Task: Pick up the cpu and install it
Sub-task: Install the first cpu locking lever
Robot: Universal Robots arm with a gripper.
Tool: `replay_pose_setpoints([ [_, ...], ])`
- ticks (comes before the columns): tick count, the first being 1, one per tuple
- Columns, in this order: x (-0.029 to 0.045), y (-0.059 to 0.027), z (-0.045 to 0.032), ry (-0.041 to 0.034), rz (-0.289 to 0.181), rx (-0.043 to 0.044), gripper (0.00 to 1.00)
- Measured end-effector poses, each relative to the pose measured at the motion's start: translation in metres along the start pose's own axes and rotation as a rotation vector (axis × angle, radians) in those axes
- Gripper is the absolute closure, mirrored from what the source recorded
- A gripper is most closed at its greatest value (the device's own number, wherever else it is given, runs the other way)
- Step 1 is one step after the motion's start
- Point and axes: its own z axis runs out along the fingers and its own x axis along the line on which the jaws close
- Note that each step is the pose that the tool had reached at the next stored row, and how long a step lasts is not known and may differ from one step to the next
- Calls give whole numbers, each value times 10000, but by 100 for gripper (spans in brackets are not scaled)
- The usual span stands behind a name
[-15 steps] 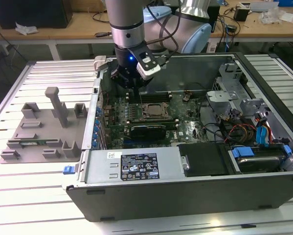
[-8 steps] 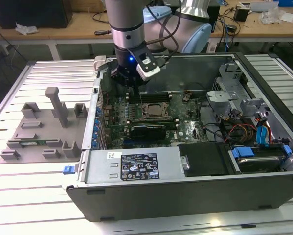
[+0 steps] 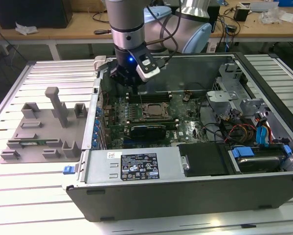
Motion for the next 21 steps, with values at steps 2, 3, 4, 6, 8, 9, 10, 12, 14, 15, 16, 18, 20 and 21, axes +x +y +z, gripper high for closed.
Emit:
replay_pose_setpoints([
  [2,0,0,1,15,2,-4,89],
  [3,-1,0,3,9,4,-115,89],
  [4,-1,0,1,-3,16,-354,89],
  [6,-1,0,2,-13,25,-577,89],
  [8,-1,0,2,-12,27,-582,89],
  [9,-6,0,2,-10,25,-583,89],
  [10,-15,-1,2,-6,26,-582,89],
  [12,-81,-8,5,32,34,-583,89],
  [14,-154,-17,8,81,40,-584,89],
  [15,-182,-21,9,98,44,-585,89],
  [16,-224,-26,11,120,50,-585,89],
  [18,-277,-34,13,144,52,-585,89],
  [20,-334,-44,15,168,60,-585,89],
  [21,-336,-44,15,167,60,-586,89],
])
